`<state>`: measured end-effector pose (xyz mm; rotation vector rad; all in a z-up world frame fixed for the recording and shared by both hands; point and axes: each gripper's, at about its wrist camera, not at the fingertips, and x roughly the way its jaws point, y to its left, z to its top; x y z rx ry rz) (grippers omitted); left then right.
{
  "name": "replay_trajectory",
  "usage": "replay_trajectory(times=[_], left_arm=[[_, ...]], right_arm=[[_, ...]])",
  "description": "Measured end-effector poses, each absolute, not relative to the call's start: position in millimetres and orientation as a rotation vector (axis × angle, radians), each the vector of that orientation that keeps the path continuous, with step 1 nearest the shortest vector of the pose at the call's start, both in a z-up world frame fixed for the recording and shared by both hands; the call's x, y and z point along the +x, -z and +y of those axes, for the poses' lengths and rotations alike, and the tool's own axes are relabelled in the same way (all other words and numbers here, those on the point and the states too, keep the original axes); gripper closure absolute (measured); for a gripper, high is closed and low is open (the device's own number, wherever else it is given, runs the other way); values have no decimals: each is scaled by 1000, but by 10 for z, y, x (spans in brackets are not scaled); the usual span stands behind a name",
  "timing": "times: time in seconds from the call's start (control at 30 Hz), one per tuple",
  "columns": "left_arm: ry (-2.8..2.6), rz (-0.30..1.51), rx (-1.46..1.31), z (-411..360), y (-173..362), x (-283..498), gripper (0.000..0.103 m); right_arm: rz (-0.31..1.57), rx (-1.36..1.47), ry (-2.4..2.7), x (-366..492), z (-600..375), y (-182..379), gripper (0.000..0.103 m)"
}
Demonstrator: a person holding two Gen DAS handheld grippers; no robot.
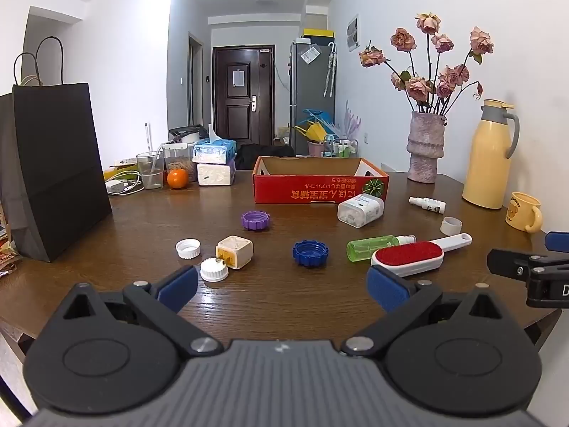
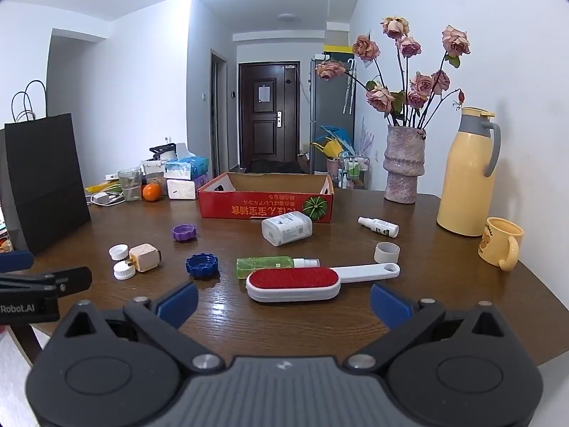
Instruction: Organize rigid objects
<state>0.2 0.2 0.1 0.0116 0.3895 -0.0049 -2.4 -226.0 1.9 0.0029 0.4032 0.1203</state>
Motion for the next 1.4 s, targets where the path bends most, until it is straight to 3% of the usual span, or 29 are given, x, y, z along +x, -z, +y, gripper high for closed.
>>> replay_trajectory(times=[1.4], left_arm=[[3,394,11,-13,9,5,0]], right_arm=[[410,2,-120,-23,-2259,7,0]])
